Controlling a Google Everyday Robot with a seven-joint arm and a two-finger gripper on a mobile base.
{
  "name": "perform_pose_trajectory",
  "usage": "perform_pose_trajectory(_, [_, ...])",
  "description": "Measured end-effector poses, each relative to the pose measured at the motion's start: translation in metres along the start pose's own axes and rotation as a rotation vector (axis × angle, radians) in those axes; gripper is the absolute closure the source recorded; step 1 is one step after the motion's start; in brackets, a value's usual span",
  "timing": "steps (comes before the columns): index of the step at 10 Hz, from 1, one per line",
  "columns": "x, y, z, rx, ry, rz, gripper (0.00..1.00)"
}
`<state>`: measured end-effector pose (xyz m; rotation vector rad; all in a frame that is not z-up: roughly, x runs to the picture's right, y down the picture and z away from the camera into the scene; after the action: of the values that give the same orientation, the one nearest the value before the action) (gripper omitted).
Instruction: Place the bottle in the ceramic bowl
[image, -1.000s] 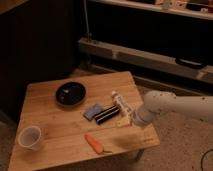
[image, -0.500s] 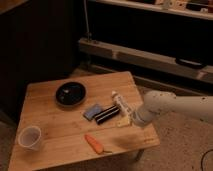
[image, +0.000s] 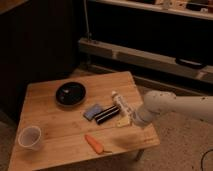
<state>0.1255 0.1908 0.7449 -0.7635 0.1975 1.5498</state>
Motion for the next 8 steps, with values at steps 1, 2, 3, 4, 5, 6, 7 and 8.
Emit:
perform_pose_trajectory(1, [0.0, 0.0, 0.0, 0.0, 0.0, 0.0, 0.2])
perform_pose_trajectory(2, [0.0, 0.0, 0.0, 0.0, 0.0, 0.0, 0.2])
perform_pose_trajectory(3, [0.0, 0.0, 0.0, 0.0, 0.0, 0.0, 0.2])
perform_pose_trajectory(4, [-0.001, -0.001, 0.0, 0.002, -0.001, 0.001, 0.2])
perform_pose_trajectory(5, [-0.006, -0.004, -0.003, 0.016, -0.017, 0.008, 0.2])
perform_pose_trajectory(6, [-0.015, -0.006, -0.003, 0.024, -0.032, 0.008, 0.2])
perform_pose_trajectory(7, [-0.03, -0.01, -0.004, 0.025, -0.057, 0.001, 0.2])
perform_pose_trajectory(8, [-0.052, -0.018, -0.006, 0.016, -0.098, -0.014, 0.2])
